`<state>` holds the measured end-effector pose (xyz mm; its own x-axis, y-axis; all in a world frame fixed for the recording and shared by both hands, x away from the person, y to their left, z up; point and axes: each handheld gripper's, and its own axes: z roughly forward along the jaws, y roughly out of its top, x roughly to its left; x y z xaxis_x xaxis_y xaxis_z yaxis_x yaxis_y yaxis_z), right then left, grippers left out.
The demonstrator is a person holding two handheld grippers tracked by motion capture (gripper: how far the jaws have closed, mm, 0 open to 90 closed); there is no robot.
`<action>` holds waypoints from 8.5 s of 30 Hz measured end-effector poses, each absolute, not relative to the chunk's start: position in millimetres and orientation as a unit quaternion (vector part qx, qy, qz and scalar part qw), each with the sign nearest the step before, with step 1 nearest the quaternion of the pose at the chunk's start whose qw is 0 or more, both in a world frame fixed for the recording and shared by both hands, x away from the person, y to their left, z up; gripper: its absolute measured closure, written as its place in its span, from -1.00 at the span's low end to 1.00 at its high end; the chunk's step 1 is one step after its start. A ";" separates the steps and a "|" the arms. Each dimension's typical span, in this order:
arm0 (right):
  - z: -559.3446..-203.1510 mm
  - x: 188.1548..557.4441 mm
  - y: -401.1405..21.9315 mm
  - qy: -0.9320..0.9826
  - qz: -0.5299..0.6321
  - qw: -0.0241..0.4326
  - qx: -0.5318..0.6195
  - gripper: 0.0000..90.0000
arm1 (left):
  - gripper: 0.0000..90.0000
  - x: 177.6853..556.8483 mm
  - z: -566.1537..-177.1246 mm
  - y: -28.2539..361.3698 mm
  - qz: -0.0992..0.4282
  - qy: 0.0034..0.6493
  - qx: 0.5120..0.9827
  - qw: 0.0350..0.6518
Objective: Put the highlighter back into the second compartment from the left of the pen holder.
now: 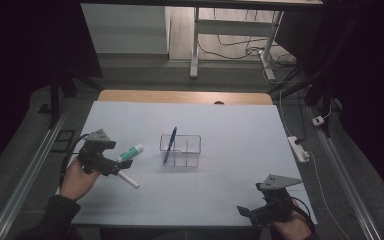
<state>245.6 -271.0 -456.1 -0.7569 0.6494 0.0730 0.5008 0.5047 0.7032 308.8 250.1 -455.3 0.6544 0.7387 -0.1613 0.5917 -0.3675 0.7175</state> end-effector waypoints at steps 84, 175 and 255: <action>-457.2 245.8 -263.3 0.875 0.351 0.100 0.317 -1.00 | 0.88 327.1 -511.4 273.5 0.045 0.451 0.849 0.271; -453.3 272.7 -112.8 0.917 0.351 0.057 0.177 -1.00 | -1.00 186.8 -475.7 293.8 0.106 0.466 0.786 0.391; -431.4 340.6 3.1 0.902 0.403 0.056 0.142 0.75 | -0.97 189.8 -478.5 289.5 0.077 0.448 0.811 0.369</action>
<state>340.6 3.1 -431.4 -0.9534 0.3014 0.0137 0.2114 0.6351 0.7429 189.8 289.5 -478.5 0.5873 0.7826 -0.2065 0.6694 -0.3261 0.6675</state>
